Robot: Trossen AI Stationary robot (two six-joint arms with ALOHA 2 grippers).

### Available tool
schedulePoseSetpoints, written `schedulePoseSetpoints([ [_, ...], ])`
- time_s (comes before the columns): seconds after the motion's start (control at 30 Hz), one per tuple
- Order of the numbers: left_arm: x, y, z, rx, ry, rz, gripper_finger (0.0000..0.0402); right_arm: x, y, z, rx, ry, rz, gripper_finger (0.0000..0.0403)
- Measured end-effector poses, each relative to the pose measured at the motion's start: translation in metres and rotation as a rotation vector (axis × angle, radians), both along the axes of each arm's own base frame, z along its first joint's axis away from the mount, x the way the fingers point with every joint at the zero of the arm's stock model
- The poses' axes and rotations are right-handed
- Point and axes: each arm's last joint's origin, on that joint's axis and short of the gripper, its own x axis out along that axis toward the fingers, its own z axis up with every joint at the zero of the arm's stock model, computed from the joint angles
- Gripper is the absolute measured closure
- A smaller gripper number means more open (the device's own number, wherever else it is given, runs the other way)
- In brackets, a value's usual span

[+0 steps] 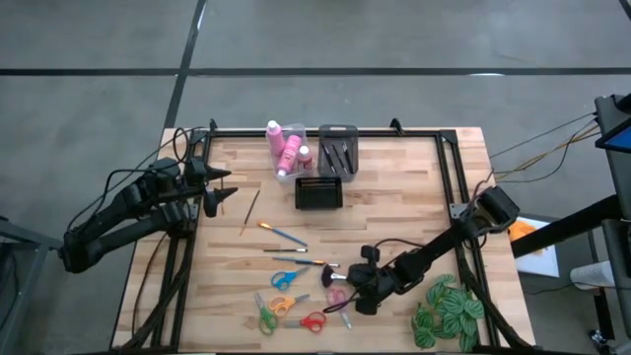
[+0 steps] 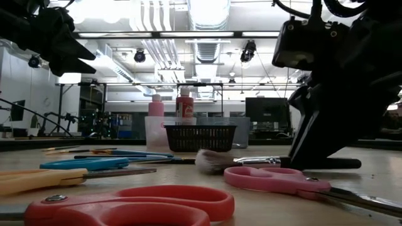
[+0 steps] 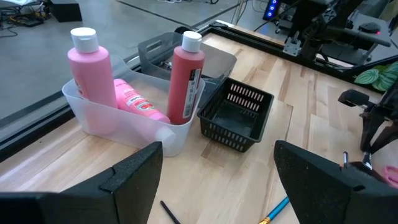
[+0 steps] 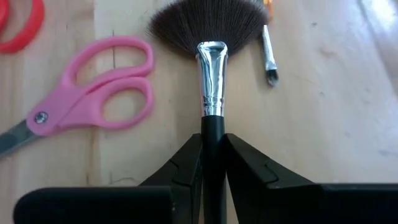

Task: Pick & Place Paint Supplies
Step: Put the black paint brush into the gray bin

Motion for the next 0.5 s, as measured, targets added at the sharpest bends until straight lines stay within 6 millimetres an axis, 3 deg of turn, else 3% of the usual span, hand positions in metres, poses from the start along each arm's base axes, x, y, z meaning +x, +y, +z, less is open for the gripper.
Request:
schedulePoseSetpoints([
  [0.3,0.0,0.0,0.0,0.0,0.0,0.0,0.0091,-0.006,-0.009,0.029,-0.079,-0.051,-0.017,0.0347],
  [0.5,0.0,0.0,0.0,0.0,0.0,0.001,0.0091,-0.01,-0.031,0.057,-0.111,-0.079,-0.091,0.0346],
])
